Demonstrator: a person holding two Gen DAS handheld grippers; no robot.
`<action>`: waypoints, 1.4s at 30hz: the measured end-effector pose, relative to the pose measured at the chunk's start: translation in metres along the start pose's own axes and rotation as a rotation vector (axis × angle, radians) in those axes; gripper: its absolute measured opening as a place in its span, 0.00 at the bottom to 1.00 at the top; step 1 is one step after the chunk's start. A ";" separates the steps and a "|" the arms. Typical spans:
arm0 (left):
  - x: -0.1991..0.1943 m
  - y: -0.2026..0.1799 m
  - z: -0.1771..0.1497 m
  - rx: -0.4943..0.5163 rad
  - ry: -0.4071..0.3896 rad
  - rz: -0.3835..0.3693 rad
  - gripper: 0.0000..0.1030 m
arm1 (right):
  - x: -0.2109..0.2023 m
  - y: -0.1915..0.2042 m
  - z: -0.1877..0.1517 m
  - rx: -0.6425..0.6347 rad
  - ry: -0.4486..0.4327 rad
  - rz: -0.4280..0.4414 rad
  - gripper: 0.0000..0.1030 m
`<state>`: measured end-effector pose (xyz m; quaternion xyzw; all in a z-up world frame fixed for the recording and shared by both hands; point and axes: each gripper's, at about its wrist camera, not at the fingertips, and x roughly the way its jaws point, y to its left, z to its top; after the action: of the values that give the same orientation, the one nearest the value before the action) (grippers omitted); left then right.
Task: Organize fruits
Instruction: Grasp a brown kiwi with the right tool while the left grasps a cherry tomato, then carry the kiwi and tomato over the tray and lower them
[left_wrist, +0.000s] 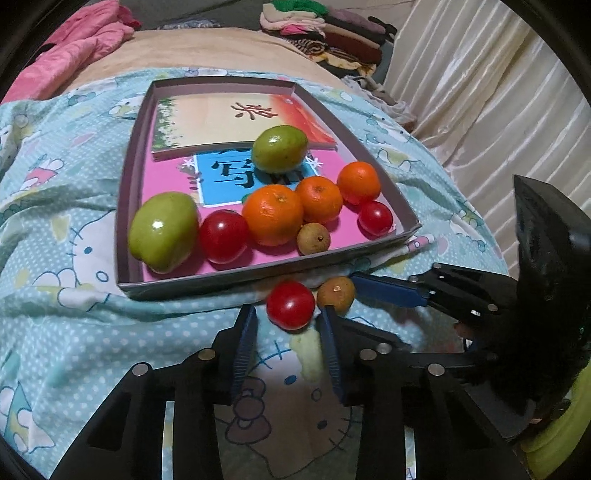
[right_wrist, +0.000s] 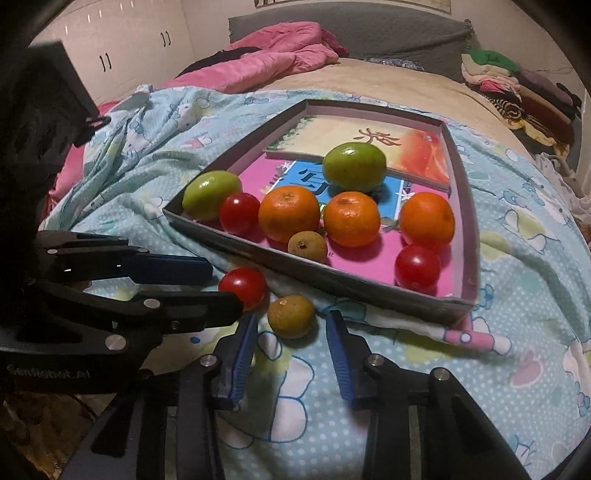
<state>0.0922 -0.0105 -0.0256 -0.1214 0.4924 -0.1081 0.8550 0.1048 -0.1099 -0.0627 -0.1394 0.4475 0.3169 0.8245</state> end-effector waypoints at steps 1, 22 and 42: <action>0.000 -0.001 0.000 0.005 -0.001 -0.003 0.33 | 0.003 0.001 0.000 -0.006 0.005 -0.004 0.36; 0.015 0.011 0.009 -0.069 0.016 -0.076 0.29 | -0.024 -0.007 0.000 -0.003 -0.061 -0.049 0.27; -0.053 -0.002 0.025 0.011 -0.210 0.042 0.29 | -0.065 -0.038 0.013 0.134 -0.265 0.020 0.27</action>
<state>0.0877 0.0062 0.0305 -0.1169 0.4020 -0.0797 0.9046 0.1117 -0.1578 -0.0040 -0.0364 0.3562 0.3104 0.8806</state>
